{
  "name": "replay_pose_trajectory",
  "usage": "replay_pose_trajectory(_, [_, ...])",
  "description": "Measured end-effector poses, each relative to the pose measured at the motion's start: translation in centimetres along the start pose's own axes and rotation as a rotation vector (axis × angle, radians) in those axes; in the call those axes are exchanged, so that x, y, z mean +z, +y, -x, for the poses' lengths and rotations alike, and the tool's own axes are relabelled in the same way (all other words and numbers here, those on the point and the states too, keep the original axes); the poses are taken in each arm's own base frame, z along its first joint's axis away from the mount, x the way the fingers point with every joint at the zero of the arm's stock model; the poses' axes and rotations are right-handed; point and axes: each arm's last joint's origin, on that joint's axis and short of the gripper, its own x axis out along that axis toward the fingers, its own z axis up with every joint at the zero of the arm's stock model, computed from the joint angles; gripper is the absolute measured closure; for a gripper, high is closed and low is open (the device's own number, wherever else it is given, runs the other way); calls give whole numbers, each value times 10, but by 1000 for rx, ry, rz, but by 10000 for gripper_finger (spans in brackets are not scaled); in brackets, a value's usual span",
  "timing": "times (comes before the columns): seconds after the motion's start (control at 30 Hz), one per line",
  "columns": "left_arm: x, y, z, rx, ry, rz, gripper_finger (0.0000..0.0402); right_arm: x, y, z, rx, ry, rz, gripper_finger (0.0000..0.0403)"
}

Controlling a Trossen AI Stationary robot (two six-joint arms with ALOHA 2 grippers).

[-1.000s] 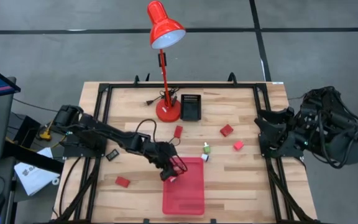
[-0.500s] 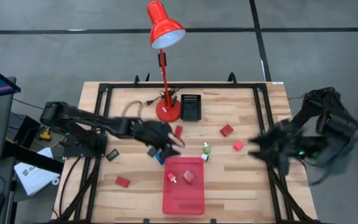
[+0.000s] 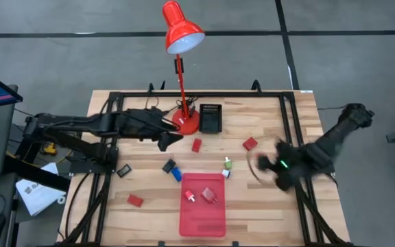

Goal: Pick & Place Office items
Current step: Put the pink charger adapter into the red bin

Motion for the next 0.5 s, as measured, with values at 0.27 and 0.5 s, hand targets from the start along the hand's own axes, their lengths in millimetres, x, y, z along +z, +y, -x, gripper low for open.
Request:
replay_pose_trajectory(0.27, [2,-1,6,-19,-11,-5,82,39,-9,-63,-277,-110,-143,122])
replay_pose_trajectory(0.5, [3,-3,11,-58,-12,-35,82,49,-25,-97,-384,-66,-289,122])
